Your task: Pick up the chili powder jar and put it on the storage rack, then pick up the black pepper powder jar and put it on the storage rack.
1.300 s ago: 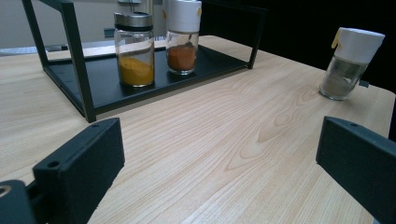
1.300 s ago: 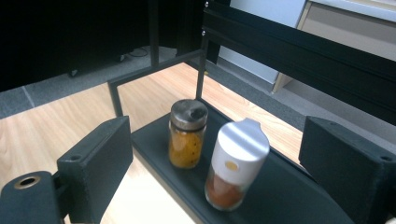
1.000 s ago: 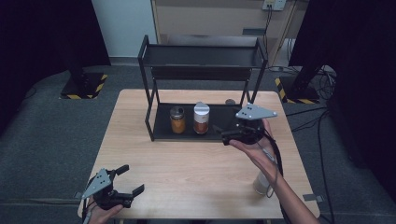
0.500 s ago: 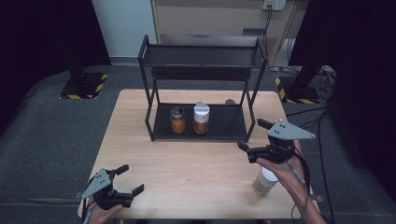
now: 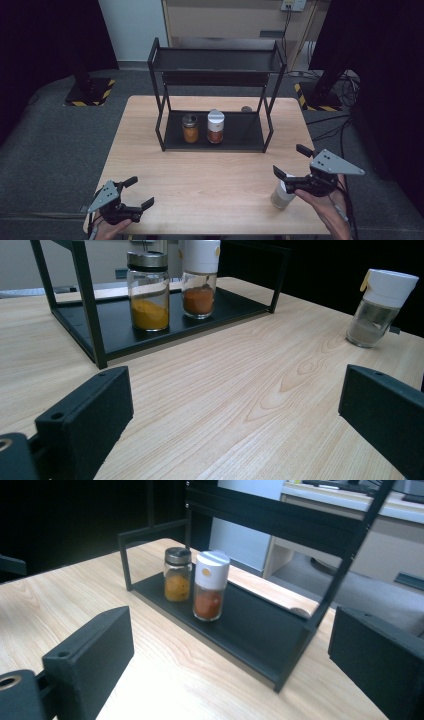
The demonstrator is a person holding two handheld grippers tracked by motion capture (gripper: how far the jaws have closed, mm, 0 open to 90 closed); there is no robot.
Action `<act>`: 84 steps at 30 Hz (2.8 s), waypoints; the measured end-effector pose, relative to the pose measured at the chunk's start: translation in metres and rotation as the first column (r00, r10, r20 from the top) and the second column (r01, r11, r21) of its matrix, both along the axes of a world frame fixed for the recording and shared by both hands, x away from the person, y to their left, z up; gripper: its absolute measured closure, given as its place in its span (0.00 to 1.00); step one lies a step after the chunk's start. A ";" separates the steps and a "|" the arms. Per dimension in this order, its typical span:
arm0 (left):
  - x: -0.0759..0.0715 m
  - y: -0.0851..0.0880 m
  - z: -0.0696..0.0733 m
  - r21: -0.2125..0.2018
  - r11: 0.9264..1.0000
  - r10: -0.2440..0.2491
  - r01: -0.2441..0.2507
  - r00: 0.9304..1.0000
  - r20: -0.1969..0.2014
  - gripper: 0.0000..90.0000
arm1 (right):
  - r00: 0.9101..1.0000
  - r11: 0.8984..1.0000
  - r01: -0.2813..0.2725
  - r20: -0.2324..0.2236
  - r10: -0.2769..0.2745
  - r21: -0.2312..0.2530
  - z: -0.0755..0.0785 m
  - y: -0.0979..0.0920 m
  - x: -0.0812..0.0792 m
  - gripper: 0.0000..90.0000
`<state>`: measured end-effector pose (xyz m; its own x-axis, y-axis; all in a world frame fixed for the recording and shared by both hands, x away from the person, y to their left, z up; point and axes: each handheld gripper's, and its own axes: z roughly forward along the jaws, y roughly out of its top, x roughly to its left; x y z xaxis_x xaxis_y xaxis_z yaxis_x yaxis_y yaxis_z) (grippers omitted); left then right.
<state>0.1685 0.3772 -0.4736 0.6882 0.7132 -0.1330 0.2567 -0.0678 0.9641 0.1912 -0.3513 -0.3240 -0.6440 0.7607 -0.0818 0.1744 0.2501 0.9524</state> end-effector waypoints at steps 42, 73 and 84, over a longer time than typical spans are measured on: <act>0.000 0.000 0.000 0.007 1.000 -0.002 0.002 1.000 0.008 0.00 | 0.995 0.990 0.096 -0.050 -0.091 0.104 -0.101 -0.039 -0.041 0.04; 0.001 -0.002 0.001 0.014 1.000 -0.008 0.008 1.000 0.005 0.00 | 0.996 0.989 0.091 -0.026 -0.088 0.115 -0.097 -0.039 -0.045 0.04; 0.001 -0.001 0.001 0.013 1.000 -0.009 0.009 1.000 0.006 0.00 | 0.996 0.990 0.091 -0.024 -0.089 0.109 -0.094 -0.039 -0.047 0.04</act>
<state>0.1693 0.3761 -0.4730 0.6953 0.7087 -0.1195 0.2500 -0.0827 0.9647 0.1443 -0.3907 -0.4180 -0.5733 0.8192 0.0171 0.2096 0.1265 0.9696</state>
